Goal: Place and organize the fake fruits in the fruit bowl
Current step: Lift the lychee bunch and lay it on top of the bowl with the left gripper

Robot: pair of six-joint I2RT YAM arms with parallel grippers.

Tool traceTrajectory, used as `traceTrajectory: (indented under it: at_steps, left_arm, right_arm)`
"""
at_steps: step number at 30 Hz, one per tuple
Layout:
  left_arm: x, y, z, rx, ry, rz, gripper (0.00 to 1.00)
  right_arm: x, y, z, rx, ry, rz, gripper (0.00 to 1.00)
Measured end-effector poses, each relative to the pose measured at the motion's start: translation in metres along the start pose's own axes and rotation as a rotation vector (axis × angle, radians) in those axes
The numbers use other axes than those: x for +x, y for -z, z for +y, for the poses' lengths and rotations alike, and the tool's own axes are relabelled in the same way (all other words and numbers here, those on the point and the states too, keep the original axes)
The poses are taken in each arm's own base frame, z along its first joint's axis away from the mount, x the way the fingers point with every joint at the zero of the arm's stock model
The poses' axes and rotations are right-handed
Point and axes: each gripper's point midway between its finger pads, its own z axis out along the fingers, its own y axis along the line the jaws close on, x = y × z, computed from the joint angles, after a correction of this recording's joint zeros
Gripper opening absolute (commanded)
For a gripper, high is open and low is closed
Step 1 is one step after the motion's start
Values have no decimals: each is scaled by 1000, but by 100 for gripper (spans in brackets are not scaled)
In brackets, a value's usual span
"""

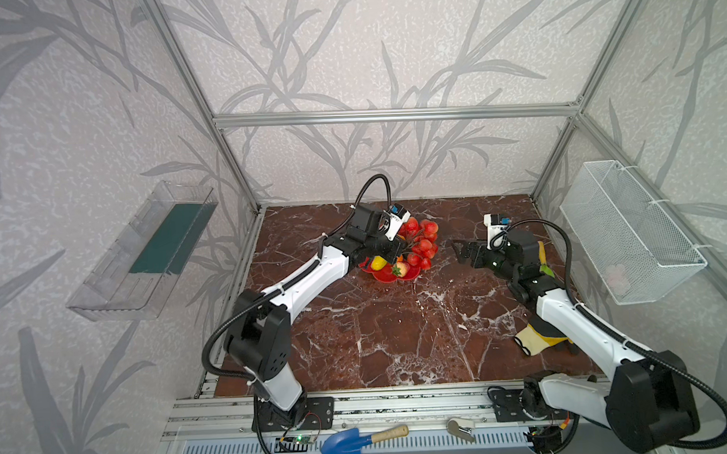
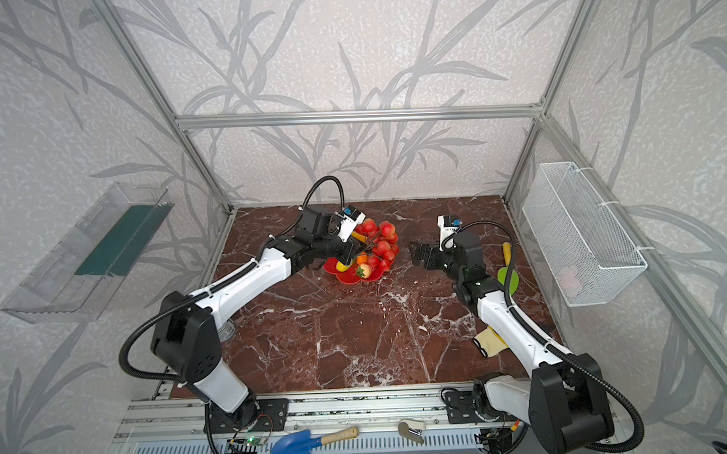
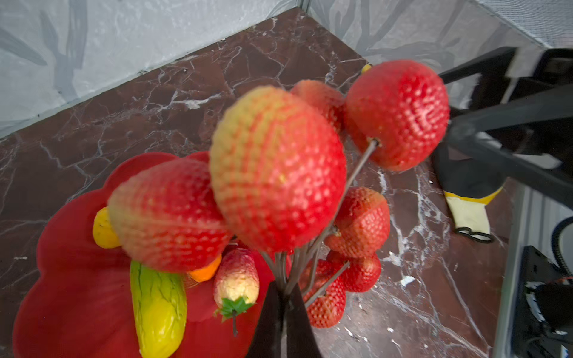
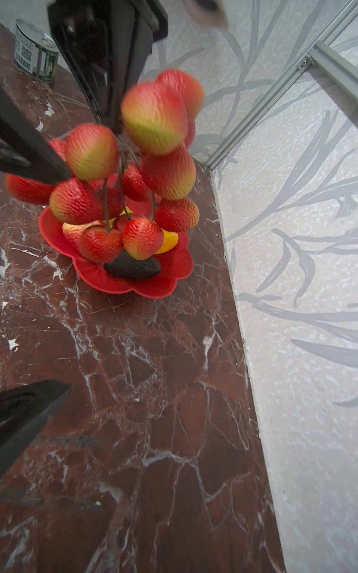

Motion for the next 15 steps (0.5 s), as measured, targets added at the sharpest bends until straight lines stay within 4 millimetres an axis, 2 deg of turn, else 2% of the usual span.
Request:
traceTrajectory:
  at_steps: [4, 8, 9, 12, 13, 15]
  left_arm:
    - [22, -22, 32, -11, 54, 52, 0]
    - [47, -37, 54, -25, 80, 109, 0]
    - [52, -40, 56, -25, 83, 122, 6]
    - [59, -43, 56, -19, 81, 144, 55]
    - [59, -43, 56, -19, 82, 143, 97]
    - [56, -43, 56, -21, 78, 133, 99]
  right_arm:
    - [-2, 5, -5, 23, 10, -8, 99]
    - [-1, 6, -9, 37, 11, -4, 99]
    - [-1, 6, -9, 38, 11, -4, 99]
    - [0, 5, -11, 44, 11, -1, 99]
    - [0, 5, -11, 47, 11, 0, 99]
    - [2, 3, -13, 52, 10, 4, 99]
